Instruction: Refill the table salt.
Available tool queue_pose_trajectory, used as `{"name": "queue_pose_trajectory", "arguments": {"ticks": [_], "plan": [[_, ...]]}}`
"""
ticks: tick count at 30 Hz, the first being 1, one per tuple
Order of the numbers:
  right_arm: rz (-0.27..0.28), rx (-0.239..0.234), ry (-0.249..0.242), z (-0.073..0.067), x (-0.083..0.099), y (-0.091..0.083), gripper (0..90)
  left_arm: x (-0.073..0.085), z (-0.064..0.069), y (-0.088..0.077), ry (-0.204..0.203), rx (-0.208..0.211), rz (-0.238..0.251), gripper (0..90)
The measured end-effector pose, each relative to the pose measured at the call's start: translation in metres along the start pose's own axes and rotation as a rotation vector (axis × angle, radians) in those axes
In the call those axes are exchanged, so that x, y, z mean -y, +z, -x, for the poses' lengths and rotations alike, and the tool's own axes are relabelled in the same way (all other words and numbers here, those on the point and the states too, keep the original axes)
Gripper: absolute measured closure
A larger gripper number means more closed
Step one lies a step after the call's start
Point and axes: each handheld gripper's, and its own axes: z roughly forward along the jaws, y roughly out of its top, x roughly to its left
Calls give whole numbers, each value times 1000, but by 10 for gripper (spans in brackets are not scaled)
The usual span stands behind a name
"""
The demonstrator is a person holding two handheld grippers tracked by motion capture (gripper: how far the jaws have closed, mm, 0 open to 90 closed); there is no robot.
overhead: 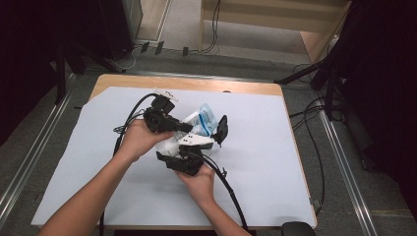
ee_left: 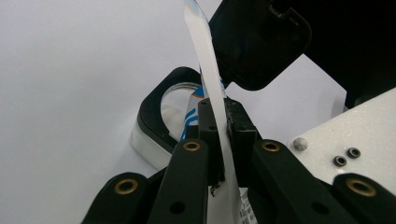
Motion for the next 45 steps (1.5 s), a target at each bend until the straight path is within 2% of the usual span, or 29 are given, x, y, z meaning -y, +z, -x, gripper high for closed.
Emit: {"name": "queue_pose_trajectory", "arguments": {"ticks": [12,17,29,32,35,45], "plan": [[16,-8,6,3,-3,-3,614,2,0,0,5,11,-2,861],[7,-5,-1,2,-3,-2,610,2,1,0,10,-9,-10,881],[-10,7,-34,1,-2,-1,578,2,0,0,-13,-12,-6,891],[-15,16,-62,-1,-1,0,561,3,-1,0,-13,-4,-8,893],[-22,17,-69,-1,-1,0,564,3,-1,0,-20,-7,-12,893],[-29,26,-44,1,-1,1,613,2,0,3,-18,-11,-16,893]]}}
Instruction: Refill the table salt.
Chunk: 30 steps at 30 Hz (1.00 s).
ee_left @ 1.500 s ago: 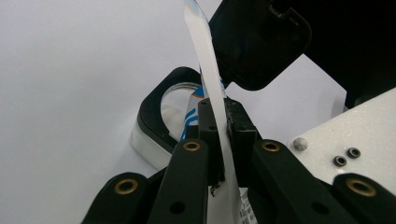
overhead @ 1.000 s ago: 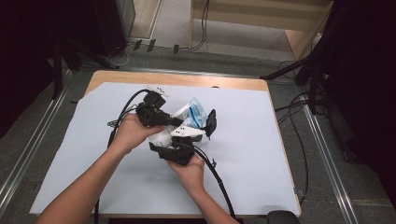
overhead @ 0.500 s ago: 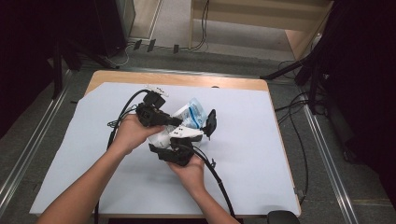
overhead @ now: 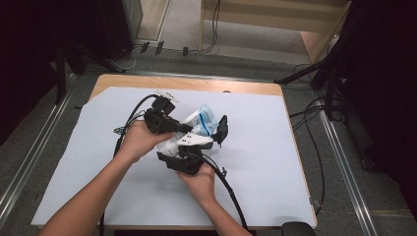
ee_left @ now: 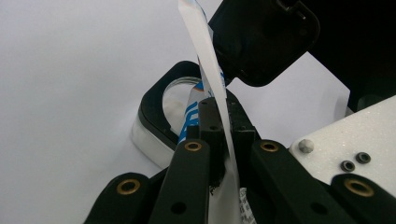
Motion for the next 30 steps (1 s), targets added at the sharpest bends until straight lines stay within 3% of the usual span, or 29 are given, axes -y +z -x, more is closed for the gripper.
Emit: {"name": "queue_pose_trajectory", "arguments": {"ticks": [10,20,30], "plan": [[22,-28,44,1,0,-1,635,0,1,-2,12,12,4,881],[44,-40,59,0,-2,-3,638,3,0,-3,18,38,10,847],[43,-29,50,0,-2,-3,631,3,2,-3,37,12,9,882]]}}
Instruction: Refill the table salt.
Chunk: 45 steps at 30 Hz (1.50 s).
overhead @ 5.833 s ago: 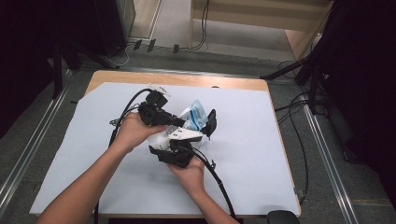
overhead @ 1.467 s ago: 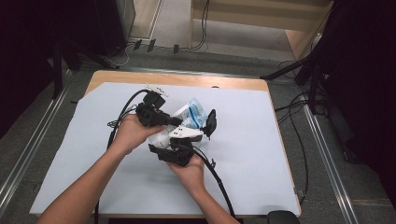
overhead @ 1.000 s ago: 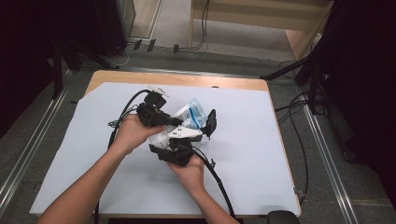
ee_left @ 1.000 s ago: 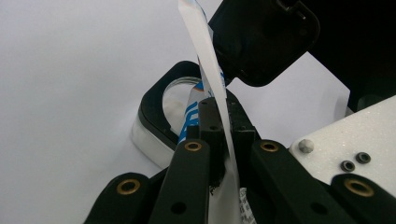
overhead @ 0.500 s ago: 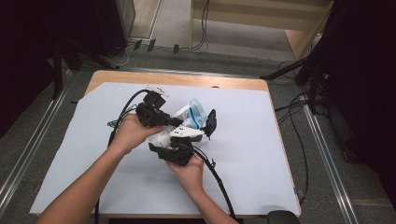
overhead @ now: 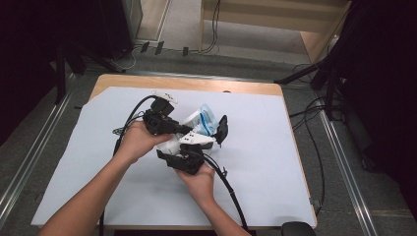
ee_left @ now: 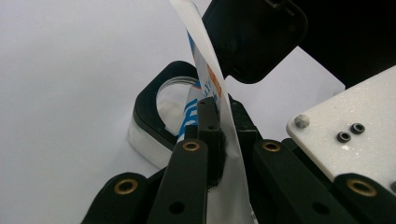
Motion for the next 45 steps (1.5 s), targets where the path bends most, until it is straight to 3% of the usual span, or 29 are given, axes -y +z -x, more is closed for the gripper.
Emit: {"name": "queue_pose_trajectory", "arguments": {"ticks": [6,12,24,36,45], "plan": [[-8,1,-13,-1,0,0,609,0,0,0,-5,-6,3,887],[-19,19,-55,-4,-1,1,581,0,-1,-2,-6,-8,-1,895],[-19,6,-30,-3,-1,0,629,-1,1,-2,-7,-5,2,897],[-1,-7,-2,-2,-1,2,630,-3,1,-1,-3,-28,-16,898],[-21,-7,-29,-3,-1,3,617,-3,1,0,-12,-24,-18,898]]}}
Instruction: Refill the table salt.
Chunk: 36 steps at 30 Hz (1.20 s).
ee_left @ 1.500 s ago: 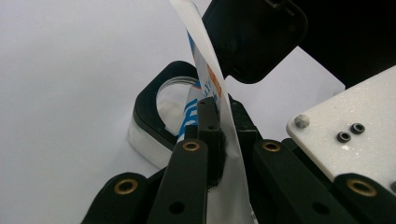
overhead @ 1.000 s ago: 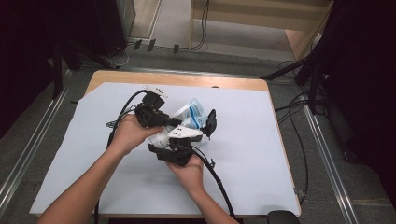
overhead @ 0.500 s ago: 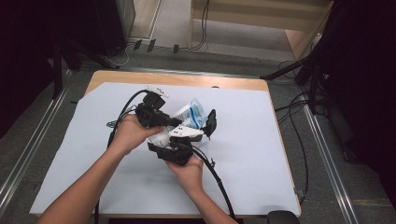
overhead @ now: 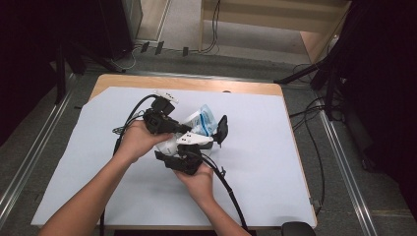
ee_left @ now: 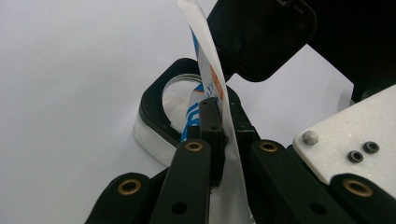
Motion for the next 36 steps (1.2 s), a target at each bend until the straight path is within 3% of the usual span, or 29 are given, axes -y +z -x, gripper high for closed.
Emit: {"name": "queue_pose_trajectory", "arguments": {"ticks": [20,36], "plan": [[-9,5,-27,-1,0,0,594,-2,0,0,0,-1,-10,898],[9,16,-21,-2,0,1,576,-3,1,0,8,-4,-8,899]]}}
